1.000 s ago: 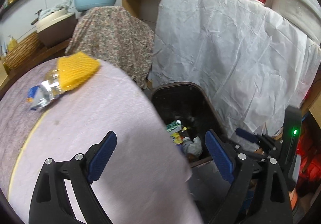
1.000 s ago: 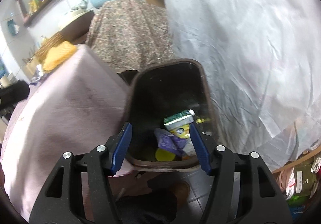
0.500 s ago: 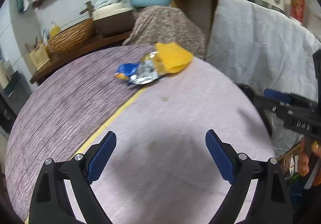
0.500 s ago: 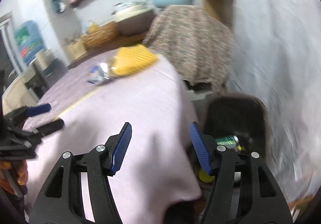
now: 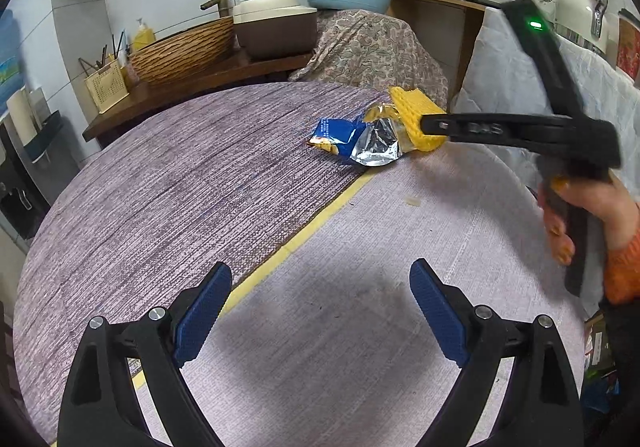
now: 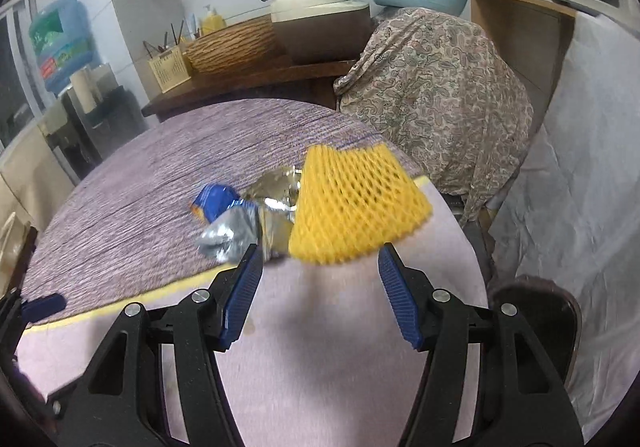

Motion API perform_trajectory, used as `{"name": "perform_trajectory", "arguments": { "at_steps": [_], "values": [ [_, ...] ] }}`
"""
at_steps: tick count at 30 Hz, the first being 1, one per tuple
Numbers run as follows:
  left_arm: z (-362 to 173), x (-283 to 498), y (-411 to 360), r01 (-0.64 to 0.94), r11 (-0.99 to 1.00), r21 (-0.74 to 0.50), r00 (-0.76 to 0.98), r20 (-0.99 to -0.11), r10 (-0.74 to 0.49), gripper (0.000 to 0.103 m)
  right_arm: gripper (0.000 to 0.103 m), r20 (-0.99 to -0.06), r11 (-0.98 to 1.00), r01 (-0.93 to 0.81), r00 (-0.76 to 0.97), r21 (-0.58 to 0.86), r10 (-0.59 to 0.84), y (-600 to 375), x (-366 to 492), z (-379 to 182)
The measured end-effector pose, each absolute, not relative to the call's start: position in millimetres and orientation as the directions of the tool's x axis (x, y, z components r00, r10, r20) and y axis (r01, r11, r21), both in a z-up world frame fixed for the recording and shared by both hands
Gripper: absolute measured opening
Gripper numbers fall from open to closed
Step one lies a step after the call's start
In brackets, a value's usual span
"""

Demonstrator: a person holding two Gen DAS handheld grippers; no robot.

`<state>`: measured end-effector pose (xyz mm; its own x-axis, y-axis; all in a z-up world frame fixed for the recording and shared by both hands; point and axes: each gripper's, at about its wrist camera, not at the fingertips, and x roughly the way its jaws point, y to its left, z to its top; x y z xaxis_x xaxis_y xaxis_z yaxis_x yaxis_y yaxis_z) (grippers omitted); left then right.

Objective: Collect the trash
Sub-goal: 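Grasp the yellow mesh net with the right tool, then grasp the blue snack bag with the left tool while the right holds the net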

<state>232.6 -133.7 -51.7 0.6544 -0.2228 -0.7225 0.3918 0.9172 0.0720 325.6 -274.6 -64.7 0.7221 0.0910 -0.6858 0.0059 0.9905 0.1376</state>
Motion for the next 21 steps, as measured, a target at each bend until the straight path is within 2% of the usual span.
{"name": "perform_trajectory", "arguments": {
  "at_steps": [4,6,8,9,12,21],
  "values": [
    [-52.1,236.4,-134.7,0.401,0.913,0.073,0.652,-0.723,-0.228,0.089,0.058,-0.721,0.998,0.038,0.693,0.059,0.016,-266.2,356.4,-75.1],
    [-52.0,238.0,-135.1,0.404,0.912,0.074,0.652,-0.722,-0.23,0.089,0.036,-0.742,0.998,0.041,0.671,0.05,0.009,-268.3,362.8,-82.8],
    [-52.2,240.5,-134.7,0.411,0.908,0.078,0.653,-0.72,-0.234,0.089,0.023,-0.729,0.997,0.039,0.684,0.069,0.024,-271.9,356.2,-83.7],
    [-52.3,241.7,-135.1,0.414,0.906,0.083,0.656,-0.718,-0.234,0.09,0.02,-0.719,0.997,0.037,0.695,0.073,0.027,-272.8,352.0,-82.4],
    [-52.7,246.4,-137.7,0.422,0.901,0.099,0.663,-0.712,-0.233,0.091,0.017,-0.684,0.997,0.009,0.728,0.07,0.042,-274.4,331.3,-73.8],
    [-50.3,271.6,-169.3,0.472,0.863,0.181,0.685,-0.692,-0.229,0.091,0.017,-0.609,0.99,-0.022,0.787,0.141,0.104,-299.9,262.6,-45.9]
  ]
}}
